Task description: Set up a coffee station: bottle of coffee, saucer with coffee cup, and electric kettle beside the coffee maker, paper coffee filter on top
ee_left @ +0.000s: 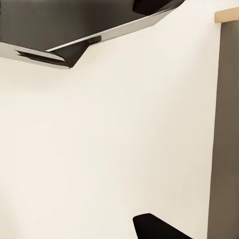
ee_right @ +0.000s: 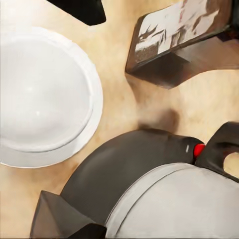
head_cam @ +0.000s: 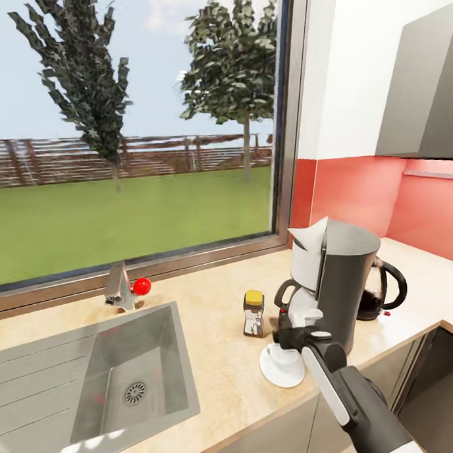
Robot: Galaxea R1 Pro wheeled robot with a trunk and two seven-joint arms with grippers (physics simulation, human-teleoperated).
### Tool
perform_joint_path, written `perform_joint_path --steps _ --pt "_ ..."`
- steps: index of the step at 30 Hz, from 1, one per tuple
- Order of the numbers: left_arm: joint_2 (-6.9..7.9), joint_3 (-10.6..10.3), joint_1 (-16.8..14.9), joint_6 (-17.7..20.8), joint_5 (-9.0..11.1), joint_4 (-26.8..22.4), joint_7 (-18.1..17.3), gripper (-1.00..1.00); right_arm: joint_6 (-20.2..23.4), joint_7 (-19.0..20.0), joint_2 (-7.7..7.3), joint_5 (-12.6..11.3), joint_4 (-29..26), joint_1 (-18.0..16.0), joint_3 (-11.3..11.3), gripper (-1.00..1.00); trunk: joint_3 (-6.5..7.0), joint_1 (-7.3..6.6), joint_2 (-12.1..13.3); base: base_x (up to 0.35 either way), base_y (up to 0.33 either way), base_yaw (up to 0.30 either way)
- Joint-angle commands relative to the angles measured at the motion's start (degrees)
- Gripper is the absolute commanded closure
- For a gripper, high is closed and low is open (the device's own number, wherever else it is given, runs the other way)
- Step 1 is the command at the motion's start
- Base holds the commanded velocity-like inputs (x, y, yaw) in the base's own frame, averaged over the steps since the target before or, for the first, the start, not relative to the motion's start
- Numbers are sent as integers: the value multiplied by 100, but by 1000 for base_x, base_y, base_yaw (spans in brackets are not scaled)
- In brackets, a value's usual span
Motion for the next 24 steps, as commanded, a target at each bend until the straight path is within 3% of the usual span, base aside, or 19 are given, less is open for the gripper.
perform_joint_path --steps 1,9,24 --pt "-3 -37 -1 -32 53 10 5 -100 17 -59 -5 -59 -119 -2 13 -100 -1 2 -2 0 0 0" --pt "-4 -36 -1 -32 54 9 5 -100 25 -61 -4 -57 -343 -2 13 -100 -1 2 -2 -24 -13 0" --pt "-9 -60 -1 -25 45 -1 5 -100 25 -61 -4 -66 -346 -2 18 -100 -1 2 -2 -292 -84 0"
